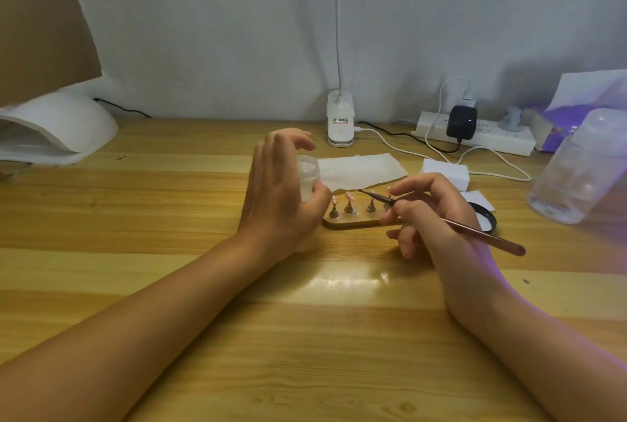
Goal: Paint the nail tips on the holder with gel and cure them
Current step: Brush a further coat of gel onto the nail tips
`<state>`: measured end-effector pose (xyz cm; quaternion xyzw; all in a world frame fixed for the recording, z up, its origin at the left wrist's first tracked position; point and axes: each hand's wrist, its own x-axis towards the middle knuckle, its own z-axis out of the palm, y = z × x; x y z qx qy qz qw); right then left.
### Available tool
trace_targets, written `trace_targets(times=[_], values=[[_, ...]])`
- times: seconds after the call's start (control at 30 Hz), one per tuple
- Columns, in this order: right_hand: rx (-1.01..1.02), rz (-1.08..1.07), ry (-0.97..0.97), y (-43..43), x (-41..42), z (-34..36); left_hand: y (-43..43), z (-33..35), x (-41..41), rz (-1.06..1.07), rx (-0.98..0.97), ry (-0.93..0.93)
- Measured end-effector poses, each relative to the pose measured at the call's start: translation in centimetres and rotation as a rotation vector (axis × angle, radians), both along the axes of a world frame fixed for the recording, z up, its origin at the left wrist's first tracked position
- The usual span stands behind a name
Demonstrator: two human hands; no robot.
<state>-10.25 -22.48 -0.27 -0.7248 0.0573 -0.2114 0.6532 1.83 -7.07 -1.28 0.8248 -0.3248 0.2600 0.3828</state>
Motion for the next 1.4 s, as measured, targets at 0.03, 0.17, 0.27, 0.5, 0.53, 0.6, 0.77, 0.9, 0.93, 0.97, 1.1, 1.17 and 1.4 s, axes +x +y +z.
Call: trace_targets(times=[0.03,0.17,0.27,0.5,0.53,0.6,0.77,0.9,0.93,0.97,1.1,1.17,1.4], values=[[0.009,0.004,-0.003,-0.1,0.0,-0.1,-0.1,0.1,-0.4,-0.066,0.014,-0.010],[0.033,0.020,-0.004,-0.3,0.1,-0.2,-0.4,-0.1,-1.0,-0.222,0.092,-0.034],[0.028,0.032,0.009,-0.3,0.1,-0.1,-0.3,-0.2,-0.8,-0.249,0.083,-0.020],[-0.013,0.014,0.024,-0.1,0.1,0.1,-0.4,-0.6,-0.3,-0.311,0.192,0.150],[-0.011,0.011,0.024,0.0,0.1,0.1,-0.4,-0.6,-0.1,-0.316,0.199,0.157],[-0.007,0.006,0.023,0.1,0.1,0.2,-0.4,-0.7,0.1,-0.312,0.225,0.136],[-0.012,0.015,0.020,0.2,0.0,0.2,-0.3,-0.7,0.3,-0.340,0.168,0.165],[-0.016,0.039,0.020,0.1,0.0,0.1,-0.3,-0.8,0.1,-0.324,0.213,0.085],[-0.015,0.044,0.018,0.1,0.1,0.1,-0.3,-0.8,0.0,-0.318,0.226,0.058],[-0.013,0.048,0.015,0.0,0.1,0.0,-0.2,-0.8,0.0,-0.315,0.234,0.042],[-0.022,0.064,0.007,-0.1,0.1,-0.1,-0.1,-0.6,-0.2,-0.320,0.243,0.029],[-0.041,0.065,0.007,-0.1,0.2,-0.2,-0.2,-0.5,-0.2,-0.324,0.244,0.026],[-0.075,0.069,0.024,-0.2,0.3,-0.3,-0.2,-0.4,-0.2,-0.321,0.263,0.018]])
